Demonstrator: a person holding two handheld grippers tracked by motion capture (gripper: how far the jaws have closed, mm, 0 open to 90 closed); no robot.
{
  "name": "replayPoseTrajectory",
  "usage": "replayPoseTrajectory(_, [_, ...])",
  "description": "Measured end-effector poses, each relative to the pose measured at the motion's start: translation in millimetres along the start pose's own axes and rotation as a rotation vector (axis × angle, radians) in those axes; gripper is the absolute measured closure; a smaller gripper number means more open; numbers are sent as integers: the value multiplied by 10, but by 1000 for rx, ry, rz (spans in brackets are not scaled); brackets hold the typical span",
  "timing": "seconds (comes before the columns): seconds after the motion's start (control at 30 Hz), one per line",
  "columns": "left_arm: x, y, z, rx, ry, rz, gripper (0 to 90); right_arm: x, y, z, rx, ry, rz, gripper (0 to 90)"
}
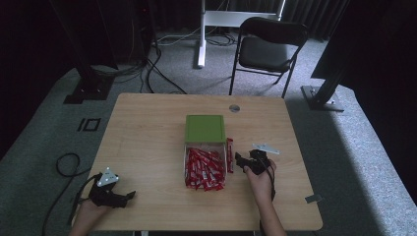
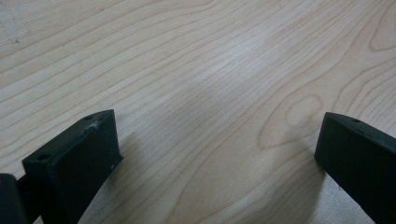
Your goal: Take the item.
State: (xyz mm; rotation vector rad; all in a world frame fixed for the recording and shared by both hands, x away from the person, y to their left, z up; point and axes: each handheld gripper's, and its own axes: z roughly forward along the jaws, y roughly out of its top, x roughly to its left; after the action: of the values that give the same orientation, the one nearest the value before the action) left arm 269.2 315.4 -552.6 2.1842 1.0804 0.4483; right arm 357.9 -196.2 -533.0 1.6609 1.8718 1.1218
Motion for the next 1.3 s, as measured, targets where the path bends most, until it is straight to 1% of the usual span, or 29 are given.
replayPoseTrajectory(0.07, [0, 0, 0, 0, 0, 0, 8, -19, 1, -11, 0, -3, 6, 254])
replayPoseTrajectory(0.13, [0, 0, 0, 0, 0, 0, 7, -79, -1, -36, -1, -9, 21, 226])
replayPoseTrajectory(0.23, [0, 0, 0, 0, 0, 0, 7, -145, -6, -65, -3, -16, 37, 210])
replayPoseTrajectory(0.27, [0, 0, 0, 0, 0, 0, 7, -145, -6, -65, -3, -16, 37, 210])
replayPoseTrajectory(0.37, [0, 0, 0, 0, 0, 0, 8, -223, -20, -94, -4, -24, 44, 199])
replayPoseTrajectory(0.5, [0, 0, 0, 0, 0, 0, 7, -265, -29, -113, -3, -36, 47, 194])
replayPoseTrajectory(0.67, [0, 0, 0, 0, 0, 0, 8, -361, -63, -161, 1, -50, 45, 182])
replayPoseTrajectory(0.83, [0, 0, 0, 0, 0, 0, 8, -454, -106, -212, 2, -63, 63, 182])
replayPoseTrajectory(0.93, [0, 0, 0, 0, 0, 0, 7, -502, -139, -242, 9, -74, 56, 182])
replayPoseTrajectory(1.3, [0, 0, 0, 0, 0, 0, 8, -668, -283, -378, 7, -102, 93, 181])
